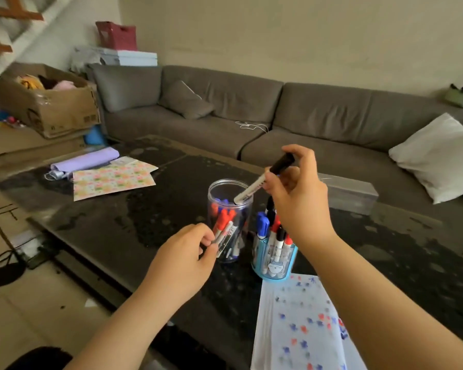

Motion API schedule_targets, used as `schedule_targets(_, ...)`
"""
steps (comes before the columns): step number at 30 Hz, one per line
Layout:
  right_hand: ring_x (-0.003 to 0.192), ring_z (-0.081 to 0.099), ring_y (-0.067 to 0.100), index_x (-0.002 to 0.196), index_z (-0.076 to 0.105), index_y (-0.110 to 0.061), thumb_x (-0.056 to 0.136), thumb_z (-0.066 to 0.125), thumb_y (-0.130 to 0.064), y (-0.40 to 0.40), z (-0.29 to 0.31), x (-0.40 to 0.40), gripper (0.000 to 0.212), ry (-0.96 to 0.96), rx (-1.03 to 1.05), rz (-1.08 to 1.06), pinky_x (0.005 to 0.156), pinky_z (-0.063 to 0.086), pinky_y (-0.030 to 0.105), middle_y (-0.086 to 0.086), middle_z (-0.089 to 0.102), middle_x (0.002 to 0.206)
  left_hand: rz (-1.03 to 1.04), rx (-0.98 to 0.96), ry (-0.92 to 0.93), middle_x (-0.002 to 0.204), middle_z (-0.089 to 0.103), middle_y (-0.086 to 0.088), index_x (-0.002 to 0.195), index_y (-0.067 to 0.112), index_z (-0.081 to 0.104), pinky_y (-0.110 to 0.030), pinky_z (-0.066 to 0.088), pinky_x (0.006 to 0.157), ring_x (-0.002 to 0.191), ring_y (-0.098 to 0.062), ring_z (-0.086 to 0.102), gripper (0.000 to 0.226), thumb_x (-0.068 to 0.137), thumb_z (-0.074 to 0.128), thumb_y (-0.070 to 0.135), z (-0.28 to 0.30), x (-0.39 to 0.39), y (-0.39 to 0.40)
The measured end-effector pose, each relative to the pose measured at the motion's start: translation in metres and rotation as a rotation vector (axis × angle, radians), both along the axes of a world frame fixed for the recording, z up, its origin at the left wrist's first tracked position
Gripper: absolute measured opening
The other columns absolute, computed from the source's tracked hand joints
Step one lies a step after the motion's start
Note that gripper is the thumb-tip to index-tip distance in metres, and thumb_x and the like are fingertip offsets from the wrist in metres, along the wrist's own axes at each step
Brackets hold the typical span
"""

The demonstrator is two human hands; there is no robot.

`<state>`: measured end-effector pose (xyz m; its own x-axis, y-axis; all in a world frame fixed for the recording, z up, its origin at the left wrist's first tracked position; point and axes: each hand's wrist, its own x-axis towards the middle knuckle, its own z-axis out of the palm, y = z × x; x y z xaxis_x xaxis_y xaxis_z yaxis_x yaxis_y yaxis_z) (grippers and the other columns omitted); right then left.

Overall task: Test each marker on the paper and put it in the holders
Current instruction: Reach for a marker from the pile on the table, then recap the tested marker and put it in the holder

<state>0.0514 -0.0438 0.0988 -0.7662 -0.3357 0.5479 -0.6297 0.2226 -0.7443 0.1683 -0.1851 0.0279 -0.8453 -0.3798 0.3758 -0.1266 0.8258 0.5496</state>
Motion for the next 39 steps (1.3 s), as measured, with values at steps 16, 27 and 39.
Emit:
schedule_targets(16, 0.082, 0.052, 0.002, 0.13, 0.055, -0.014, 0.095, 0.053, -0.019, -0.032, -0.029, -0.035, 0.036, 0.083, 0.475, 0.002, 0.083, 0.036, 0.012, 0.0, 0.052, 0.119, -0.029, 0.065, -0.069, 0.091, 0.057, 0.015, 0.095, 0.029, 0.054, -0.008, 0.04, 0.059, 0.079, 0.0, 0.055, 0.005, 0.09, 0.055, 0.028, -0.02, -0.015, -0.011)
schedule_targets(27, 0.109, 0.054, 0.012, 0.142, 0.034, -0.018, 0.08, 0.073, -0.031, 0.069, -0.103, -0.033, 0.074, -0.423, 0.613, -0.244, 0.086, 0.046, 0.017, 0.0, 0.049, 0.134, -0.091, 0.319, -0.241, 0.121, 0.055, 0.012, 0.128, 0.025, 0.048, -0.008, 0.043, 0.07, 0.088, 0.0, 0.056, 0.038, 0.091, 0.057, 0.025, -0.06, -0.05, 0.028)
schedule_targets(39, 0.097, 0.059, 0.005, 0.115, 0.044, -0.031, 0.055, 0.089, -0.037, 0.045, -0.127, -0.068, 0.076, -0.472, 0.368, -0.055, 0.077, 0.044, 0.017, -0.018, 0.057, 0.1, -0.171, 0.436, -0.221, 0.138, 0.046, 0.01, 0.141, 0.034, 0.033, -0.027, 0.037, 0.102, 0.131, -0.01, 0.041, 0.061, 0.088, 0.059, 0.015, -0.049, -0.095, 0.06)
